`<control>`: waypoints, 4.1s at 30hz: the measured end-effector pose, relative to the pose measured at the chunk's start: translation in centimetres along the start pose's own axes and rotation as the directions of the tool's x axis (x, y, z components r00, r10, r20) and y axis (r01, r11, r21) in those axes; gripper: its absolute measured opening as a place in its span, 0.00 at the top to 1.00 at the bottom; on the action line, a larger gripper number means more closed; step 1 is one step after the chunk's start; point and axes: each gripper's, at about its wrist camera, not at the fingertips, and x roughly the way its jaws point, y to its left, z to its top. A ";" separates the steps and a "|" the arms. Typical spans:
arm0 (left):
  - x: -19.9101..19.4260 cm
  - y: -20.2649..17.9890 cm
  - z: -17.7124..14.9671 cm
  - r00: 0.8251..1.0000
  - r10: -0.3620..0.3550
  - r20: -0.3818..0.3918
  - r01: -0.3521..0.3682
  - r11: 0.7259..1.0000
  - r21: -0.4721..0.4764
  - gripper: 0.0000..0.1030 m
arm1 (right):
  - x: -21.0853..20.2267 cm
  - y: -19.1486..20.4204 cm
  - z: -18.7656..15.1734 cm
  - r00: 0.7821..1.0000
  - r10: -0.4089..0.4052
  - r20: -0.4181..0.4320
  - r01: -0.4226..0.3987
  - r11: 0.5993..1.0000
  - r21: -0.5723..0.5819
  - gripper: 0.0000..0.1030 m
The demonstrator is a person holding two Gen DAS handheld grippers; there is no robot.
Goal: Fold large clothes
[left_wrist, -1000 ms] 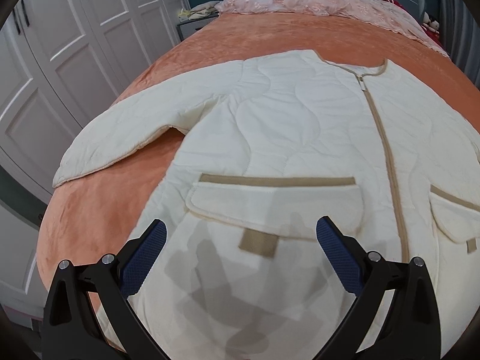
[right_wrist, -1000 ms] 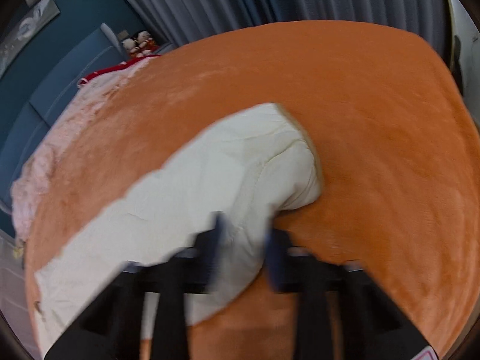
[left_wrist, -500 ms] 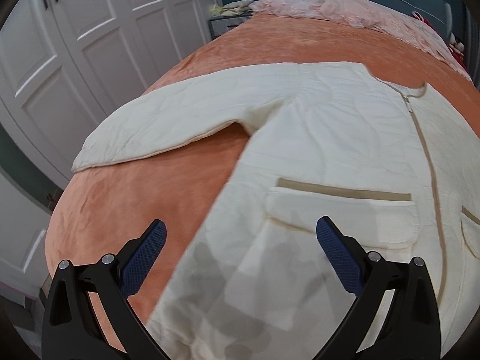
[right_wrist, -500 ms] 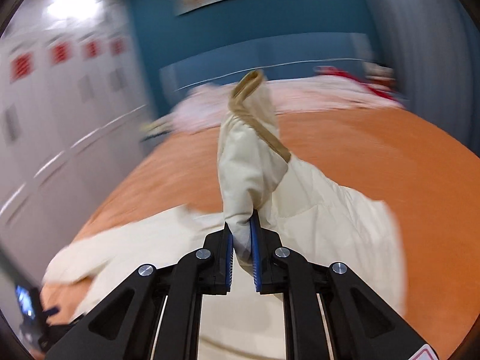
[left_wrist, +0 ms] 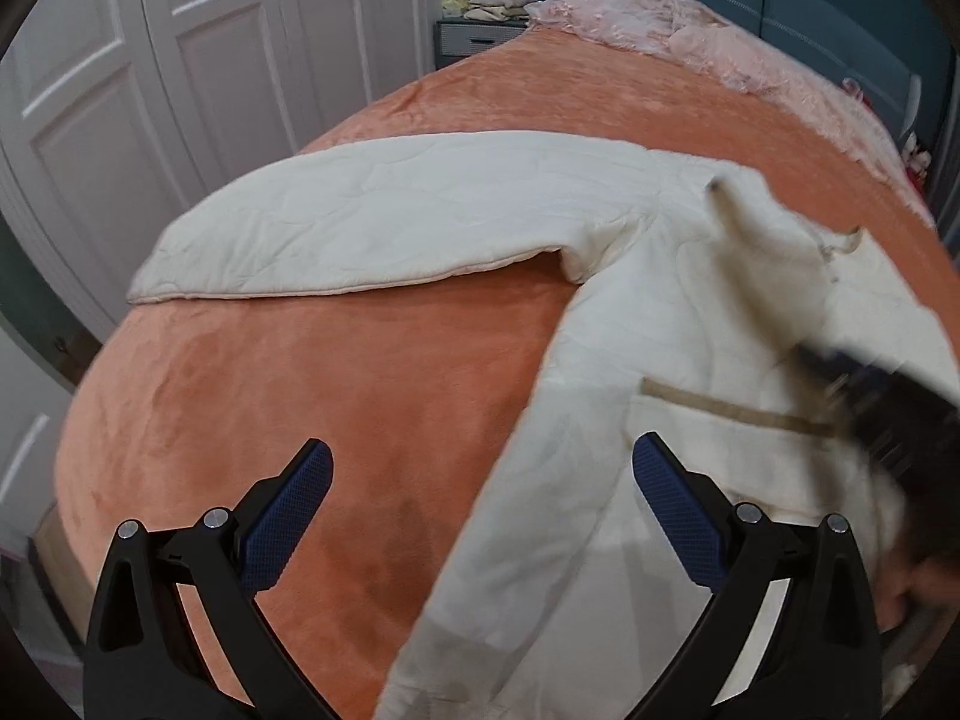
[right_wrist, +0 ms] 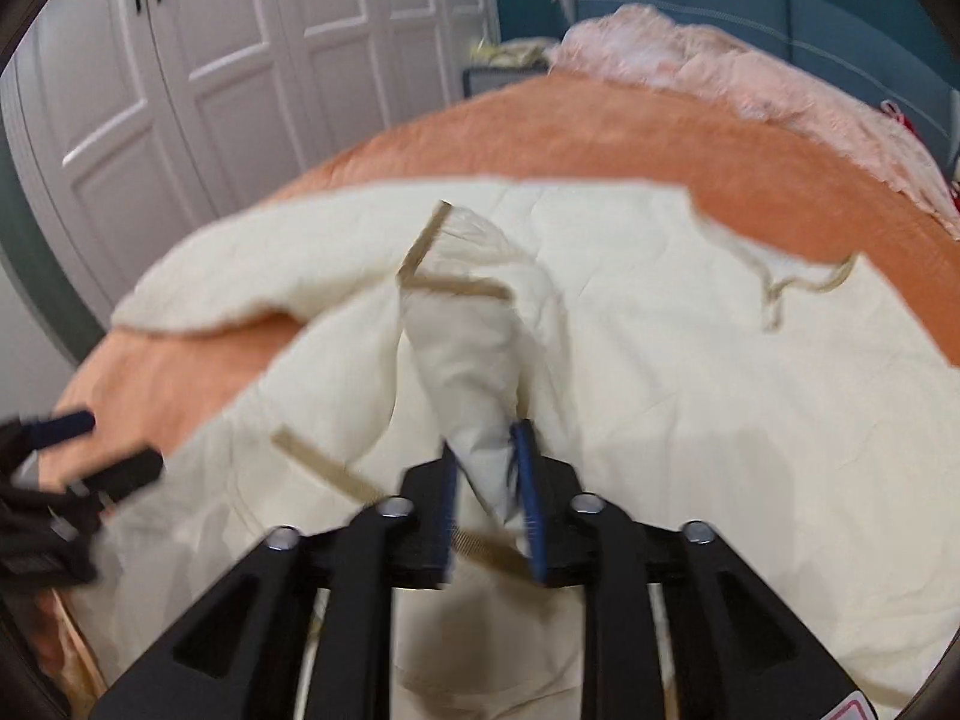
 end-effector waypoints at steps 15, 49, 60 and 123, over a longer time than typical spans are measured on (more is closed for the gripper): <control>3.8 -8.5 2.9 0.905 -0.411 -0.109 0.395 0.908 -0.142 0.05 | -12.7 -16.8 -10.0 0.977 -0.176 0.119 0.089 0.848 0.522 0.39; 7.6 -11.8 0.7 0.990 -0.138 0.041 0.134 0.986 0.096 0.89 | -9.3 -25.6 -12.4 0.870 -0.487 -0.082 0.432 0.669 0.606 0.79; 5.5 -8.5 1.1 0.970 -0.233 0.074 0.235 0.972 -0.020 0.51 | -6.7 -8.3 -5.9 0.953 -0.300 0.044 0.265 0.895 0.359 0.77; 0.1 -25.7 3.7 0.804 -0.591 -0.066 0.586 0.768 0.259 0.17 | -16.6 -14.0 -16.9 0.937 -0.338 0.084 0.226 0.774 0.592 0.41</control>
